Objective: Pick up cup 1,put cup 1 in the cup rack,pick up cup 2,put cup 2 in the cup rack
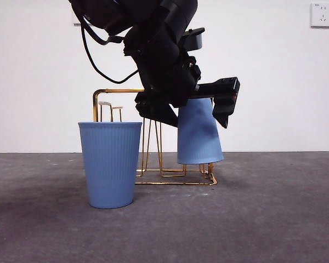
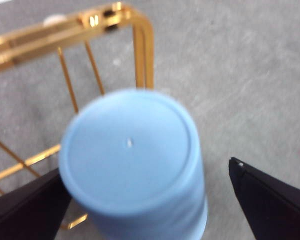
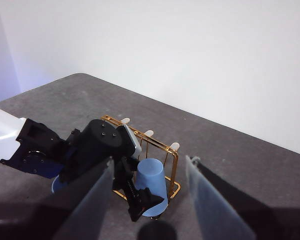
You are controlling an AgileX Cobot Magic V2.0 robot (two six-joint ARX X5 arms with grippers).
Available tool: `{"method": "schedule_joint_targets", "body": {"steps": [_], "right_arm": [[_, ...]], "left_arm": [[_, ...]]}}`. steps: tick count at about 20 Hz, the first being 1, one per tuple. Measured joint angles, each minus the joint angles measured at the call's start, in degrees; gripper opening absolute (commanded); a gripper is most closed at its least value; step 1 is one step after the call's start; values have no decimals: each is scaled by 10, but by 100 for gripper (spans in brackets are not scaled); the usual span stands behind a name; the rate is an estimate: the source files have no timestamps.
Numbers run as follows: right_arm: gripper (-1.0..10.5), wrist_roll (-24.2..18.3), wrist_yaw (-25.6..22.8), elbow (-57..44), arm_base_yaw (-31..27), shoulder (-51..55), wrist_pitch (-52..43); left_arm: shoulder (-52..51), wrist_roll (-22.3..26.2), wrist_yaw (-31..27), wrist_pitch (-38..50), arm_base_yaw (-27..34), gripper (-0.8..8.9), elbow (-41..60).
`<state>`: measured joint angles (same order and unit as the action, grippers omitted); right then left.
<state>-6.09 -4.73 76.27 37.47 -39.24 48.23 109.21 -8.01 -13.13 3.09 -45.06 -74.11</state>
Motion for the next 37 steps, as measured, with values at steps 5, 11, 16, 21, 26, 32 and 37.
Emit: {"method": "schedule_joint_targets", "body": {"steps": [5, 11, 16, 21, 26, 32, 37], "right_arm": [[248, -7, 0, 0, 0, 0, 0], [248, -13, 0, 0, 0, 0, 0], [248, -13, 0, 0, 0, 0, 0], [248, -13, 0, 0, 0, -3, 0], [248, -13, 0, 0, 0, -3, 0], [248, -13, 1, 0, 0, -4, 0], [248, -10, 3, 0, 0, -25, 15]], "left_arm": [[-6, -5, 1, -32, 0, 513, 1], [-43, -16, 6, -61, 0, 512, 3], [-48, -26, 31, -96, -5, 512, 3], [-48, -38, 31, -107, -15, 512, 3], [-65, -47, 31, -158, -16, 512, 4], [-139, -55, 44, -174, -17, 512, 4], [-237, -62, 63, -235, -29, 511, 4]]}}
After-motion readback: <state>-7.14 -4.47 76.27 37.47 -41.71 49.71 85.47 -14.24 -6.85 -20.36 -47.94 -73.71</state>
